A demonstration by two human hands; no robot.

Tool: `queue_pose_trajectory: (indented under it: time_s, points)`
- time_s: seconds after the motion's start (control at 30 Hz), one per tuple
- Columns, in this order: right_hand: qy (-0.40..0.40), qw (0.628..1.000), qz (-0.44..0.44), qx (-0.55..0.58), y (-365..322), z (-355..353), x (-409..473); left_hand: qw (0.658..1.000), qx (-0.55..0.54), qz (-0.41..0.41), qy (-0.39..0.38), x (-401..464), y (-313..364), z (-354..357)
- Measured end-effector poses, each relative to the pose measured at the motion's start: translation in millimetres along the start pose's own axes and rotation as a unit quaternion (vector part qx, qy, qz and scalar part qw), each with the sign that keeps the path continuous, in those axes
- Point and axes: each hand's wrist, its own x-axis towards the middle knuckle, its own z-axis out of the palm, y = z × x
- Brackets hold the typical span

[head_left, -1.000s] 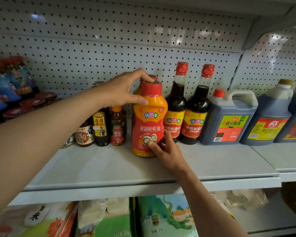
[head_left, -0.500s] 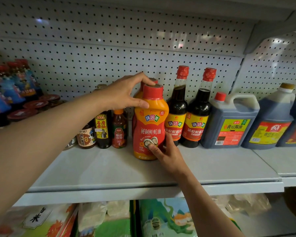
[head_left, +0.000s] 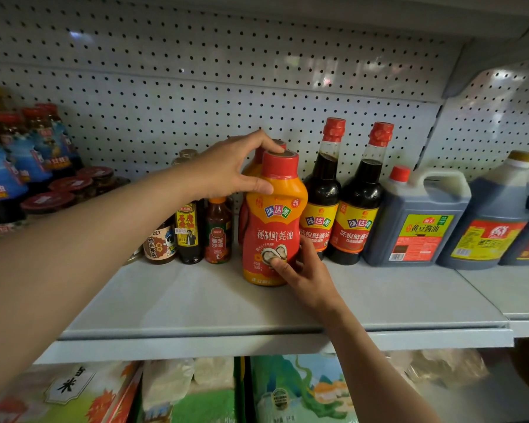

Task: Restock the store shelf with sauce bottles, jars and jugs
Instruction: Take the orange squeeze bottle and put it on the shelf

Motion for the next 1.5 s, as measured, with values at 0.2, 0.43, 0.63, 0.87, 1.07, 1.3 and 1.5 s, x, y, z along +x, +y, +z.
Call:
queue_pose_trajectory:
  time_s: [0.2,0.43,0.63,0.87,1.07,1.3,1.5]
  points:
    - [0.002,1.0,-0.002,0.003,-1.6,-1.0,0.4,1.0,0.022,0.008,-0.004,-3.1,0.1,4.4]
    - [0.005,1.0,-0.011,-0.017,0.3,4.8,7.7,0.997,0.073,0.007,0.029,0.3,-1.7,8.3]
    - [0.017,0.998,-0.022,-0.057,2.7,17.4,21.3,0.996,0.085,-0.007,0.035,5.9,-8.9,6.5]
    - [0.045,0.995,-0.041,-0.077,4.8,23.9,35.4,0.994,0.1,-0.015,0.03,17.3,-17.0,6.8]
    - [0.068,0.992,-0.046,-0.095,7.8,24.8,40.9,0.993,0.116,-0.017,0.032,22.5,-18.8,9.8]
    - [0.081,0.99,-0.048,-0.105,9.4,24.7,44.8,0.99,0.136,-0.02,0.034,23.6,-16.4,10.6]
    - [0.084,0.989,-0.051,-0.115,9.6,24.6,43.0,0.977,0.204,-0.028,0.051,21.1,-7.6,14.1]
